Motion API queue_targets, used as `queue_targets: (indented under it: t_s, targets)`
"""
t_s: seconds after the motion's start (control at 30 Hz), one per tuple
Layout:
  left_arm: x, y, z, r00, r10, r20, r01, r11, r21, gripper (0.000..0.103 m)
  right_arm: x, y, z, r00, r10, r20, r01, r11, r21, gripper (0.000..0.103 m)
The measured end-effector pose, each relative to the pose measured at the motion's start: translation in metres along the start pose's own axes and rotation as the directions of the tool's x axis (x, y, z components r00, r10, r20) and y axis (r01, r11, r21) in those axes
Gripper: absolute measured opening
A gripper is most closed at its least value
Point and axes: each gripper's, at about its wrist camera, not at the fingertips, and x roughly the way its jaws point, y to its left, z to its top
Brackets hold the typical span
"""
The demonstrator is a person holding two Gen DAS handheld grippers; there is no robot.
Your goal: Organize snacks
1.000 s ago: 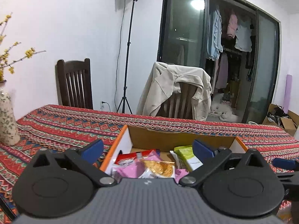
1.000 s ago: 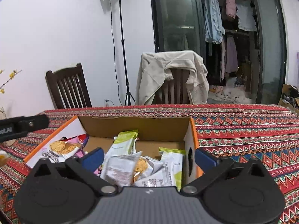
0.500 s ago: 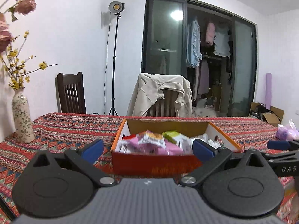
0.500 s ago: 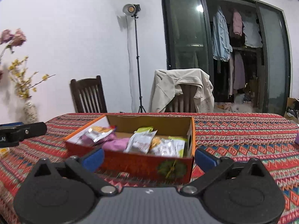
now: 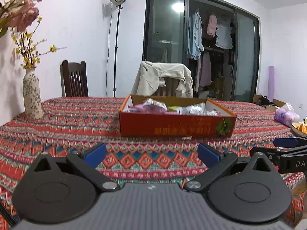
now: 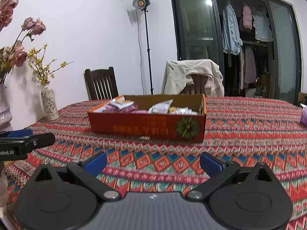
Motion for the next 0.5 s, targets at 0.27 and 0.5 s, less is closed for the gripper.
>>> queue_targets:
  t_s: [0.27,0.5]
  targets:
    - [-0.004,0.004,-0.014,1.0,-0.012,-0.024,0.012,1.0,-0.005,0.103,-0.007,0.004,-0.017,0.999,-0.008,-0.031,0.008,1.0,0.012,0.103]
    - [-0.006,0.005,-0.017,0.999,-0.018,-0.027,0.018,1.0,-0.008,0.103,-0.011,0.007,-0.018,1.0,-0.013,-0.027,0.013,1.0,0.009,0.103]
